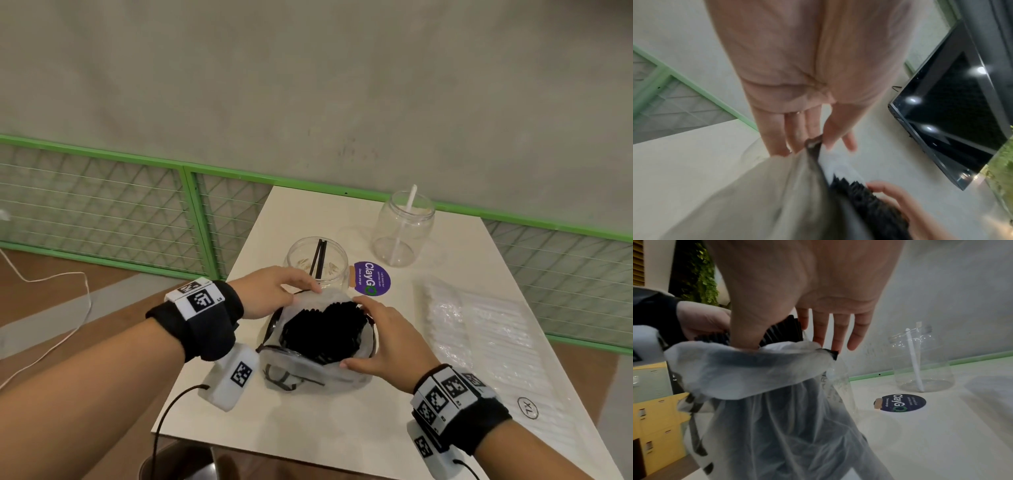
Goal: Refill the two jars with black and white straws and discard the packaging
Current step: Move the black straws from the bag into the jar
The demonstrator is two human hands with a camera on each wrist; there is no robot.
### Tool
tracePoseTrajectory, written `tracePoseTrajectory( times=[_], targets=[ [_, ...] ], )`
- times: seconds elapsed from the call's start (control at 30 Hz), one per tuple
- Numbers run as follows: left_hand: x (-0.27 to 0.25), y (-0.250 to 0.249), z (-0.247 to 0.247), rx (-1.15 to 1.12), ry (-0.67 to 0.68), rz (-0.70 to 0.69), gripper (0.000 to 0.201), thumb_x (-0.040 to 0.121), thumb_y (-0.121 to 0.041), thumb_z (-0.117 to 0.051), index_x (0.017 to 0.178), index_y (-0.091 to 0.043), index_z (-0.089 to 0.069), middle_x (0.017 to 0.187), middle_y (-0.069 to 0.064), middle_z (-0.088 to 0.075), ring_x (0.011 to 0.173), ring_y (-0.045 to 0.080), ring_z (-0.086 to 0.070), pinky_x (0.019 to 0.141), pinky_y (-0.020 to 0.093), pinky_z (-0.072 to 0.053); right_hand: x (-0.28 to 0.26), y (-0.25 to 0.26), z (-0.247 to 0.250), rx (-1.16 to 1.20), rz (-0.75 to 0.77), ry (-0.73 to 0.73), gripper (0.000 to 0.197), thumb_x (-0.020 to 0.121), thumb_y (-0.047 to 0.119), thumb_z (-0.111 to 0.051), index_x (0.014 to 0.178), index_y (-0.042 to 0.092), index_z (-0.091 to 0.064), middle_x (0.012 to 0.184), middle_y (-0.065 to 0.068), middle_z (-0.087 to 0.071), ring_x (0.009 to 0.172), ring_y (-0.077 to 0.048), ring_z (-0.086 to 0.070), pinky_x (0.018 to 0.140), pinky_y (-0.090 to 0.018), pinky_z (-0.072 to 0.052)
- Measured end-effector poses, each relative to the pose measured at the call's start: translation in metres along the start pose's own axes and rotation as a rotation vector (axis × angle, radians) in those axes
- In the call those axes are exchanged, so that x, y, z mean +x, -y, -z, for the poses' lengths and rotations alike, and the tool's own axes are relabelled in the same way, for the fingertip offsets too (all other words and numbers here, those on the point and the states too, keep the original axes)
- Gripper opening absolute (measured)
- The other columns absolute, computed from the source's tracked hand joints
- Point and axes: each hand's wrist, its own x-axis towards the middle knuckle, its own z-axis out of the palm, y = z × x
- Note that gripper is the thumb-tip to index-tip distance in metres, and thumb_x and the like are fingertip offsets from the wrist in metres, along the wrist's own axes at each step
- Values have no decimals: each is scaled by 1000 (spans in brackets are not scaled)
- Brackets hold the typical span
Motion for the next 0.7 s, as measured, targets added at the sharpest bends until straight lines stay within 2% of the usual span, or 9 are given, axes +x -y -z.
tracePoseTrajectory(
  times=[0.07, 0.2, 0.27, 0.33, 0.4, 0.5, 0.6, 0.67, 0.7],
  targets=[
    [3, -6, 3, 86, 59, 29, 56, 84, 6, -40, 111, -36, -65, 134, -9, -52, 120, 7, -47, 101, 17, -35, 0, 1, -1, 6, 3, 2, 95, 61, 62, -76, 139, 39, -27, 130, 11, -50, 117, -11, -45, 98, -31, -41],
    [11, -16, 0, 305, 151, 115, 51, 90, -5, -41, 132, -31, -50, 149, -4, -36, 134, 14, -34, 106, 20, -23, 1, 0, -5, 29, -49, 16, 103, 59, 60, -79, 141, 40, -19, 128, 9, -53, 117, -11, -47, 98, -31, -42],
    [14, -16, -1, 327, 154, 151, 46, 94, -11, -40, 136, -28, -47, 151, -2, -34, 138, 15, -29, 110, 23, -18, 2, -1, -8, 18, -91, 58, 108, 58, 60, -79, 142, 39, -14, 128, 8, -54, 117, -14, -50, 97, -31, -43],
    [13, -14, -2, 230, 165, 212, 41, 97, -18, -39, 137, -28, -46, 148, -3, -37, 134, 16, -34, 111, 29, -24, 2, -1, -9, -16, -118, 112, 108, 58, 62, -78, 143, 37, -15, 128, 5, -56, 116, -16, -52, 94, -31, -44],
    [9, -13, -2, 87, 186, 299, 41, 98, -27, -38, 138, -32, -42, 143, -6, -41, 127, 17, -40, 104, 37, -38, 2, -1, -11, -47, -123, 137, 106, 59, 64, -76, 143, 35, -18, 124, 3, -58, 111, -18, -55, 89, -31, -46],
    [0, -3, 4, 62, 181, 316, 47, 96, -29, -43, 141, -36, -34, 138, -5, -46, 119, 20, -47, 91, 34, -47, 3, -4, -13, -45, -107, 131, 98, 57, 70, -70, 138, 36, -27, 116, 8, -61, 103, -15, -57, 82, -31, -49],
    [-8, 10, 8, 35, 123, 260, 47, 91, -13, -51, 134, -31, -44, 113, -1, -62, 93, 14, -59, 75, 26, -52, 6, -4, -15, -30, -90, 141, 89, 56, 73, -65, 133, 37, -35, 112, 13, -61, 100, -12, -57, 81, -32, -50],
    [-11, 17, 5, 25, 29, 220, 45, 86, -2, -52, 125, -25, -51, 98, -1, -63, 77, 11, -58, 65, 22, -53, 8, -1, -17, -51, -76, 146, 85, 57, 74, -61, 129, 37, -38, 108, 13, -61, 95, -12, -57, 79, -33, -50],
    [-12, 21, 4, 19, -24, 216, 43, 84, 1, -51, 120, -23, -52, 97, 0, -64, 72, 11, -58, 61, 21, -52, 9, 0, -17, -62, -70, 145, 83, 57, 75, -60, 128, 37, -39, 106, 13, -62, 94, -11, -58, 78, -33, -51]
  ],
)
